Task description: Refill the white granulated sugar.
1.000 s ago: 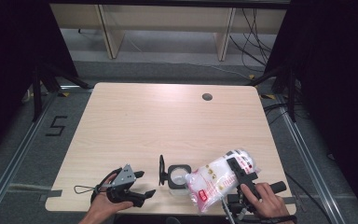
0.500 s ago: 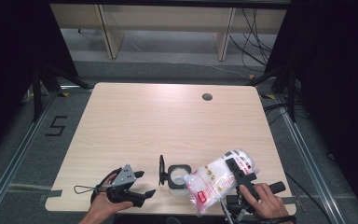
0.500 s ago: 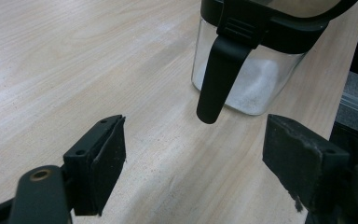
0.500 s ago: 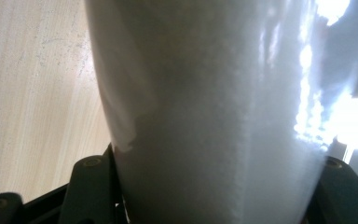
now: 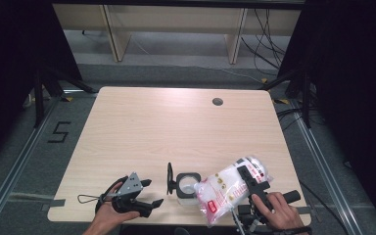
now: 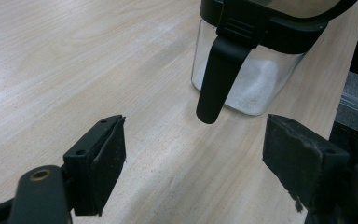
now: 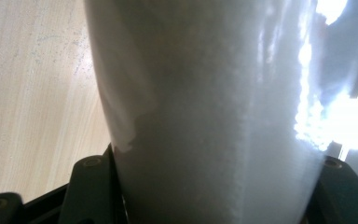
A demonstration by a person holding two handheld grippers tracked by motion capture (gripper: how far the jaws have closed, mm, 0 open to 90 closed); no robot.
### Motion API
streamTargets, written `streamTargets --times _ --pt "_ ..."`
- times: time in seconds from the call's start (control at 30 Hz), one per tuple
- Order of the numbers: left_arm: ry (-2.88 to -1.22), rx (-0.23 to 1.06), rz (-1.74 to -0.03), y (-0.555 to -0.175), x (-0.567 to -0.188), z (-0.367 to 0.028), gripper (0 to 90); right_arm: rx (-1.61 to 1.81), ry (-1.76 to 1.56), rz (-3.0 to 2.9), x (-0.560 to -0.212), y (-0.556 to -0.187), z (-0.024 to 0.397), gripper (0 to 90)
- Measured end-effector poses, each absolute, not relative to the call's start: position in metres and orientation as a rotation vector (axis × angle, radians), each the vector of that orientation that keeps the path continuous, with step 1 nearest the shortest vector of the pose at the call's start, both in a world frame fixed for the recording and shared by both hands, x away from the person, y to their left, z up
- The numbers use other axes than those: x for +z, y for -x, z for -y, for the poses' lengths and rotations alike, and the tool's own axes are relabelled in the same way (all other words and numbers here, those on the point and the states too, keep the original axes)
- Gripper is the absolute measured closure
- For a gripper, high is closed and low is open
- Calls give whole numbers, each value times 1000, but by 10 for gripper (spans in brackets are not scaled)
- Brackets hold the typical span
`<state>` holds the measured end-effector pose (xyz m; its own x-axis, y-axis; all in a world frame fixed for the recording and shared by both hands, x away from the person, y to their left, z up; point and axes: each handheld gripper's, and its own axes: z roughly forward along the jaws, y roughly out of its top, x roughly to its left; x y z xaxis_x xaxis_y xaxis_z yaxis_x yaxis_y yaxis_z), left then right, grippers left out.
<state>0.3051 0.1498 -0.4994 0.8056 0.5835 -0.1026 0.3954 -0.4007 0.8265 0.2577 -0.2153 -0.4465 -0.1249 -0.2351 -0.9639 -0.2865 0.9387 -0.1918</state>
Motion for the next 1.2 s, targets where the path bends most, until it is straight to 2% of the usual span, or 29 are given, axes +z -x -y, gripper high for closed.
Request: streamTargets --times 1.2 --pt "-2045 250 -724 -305 -499 -150 208 44 376 -1708 -446 -256 217 427"
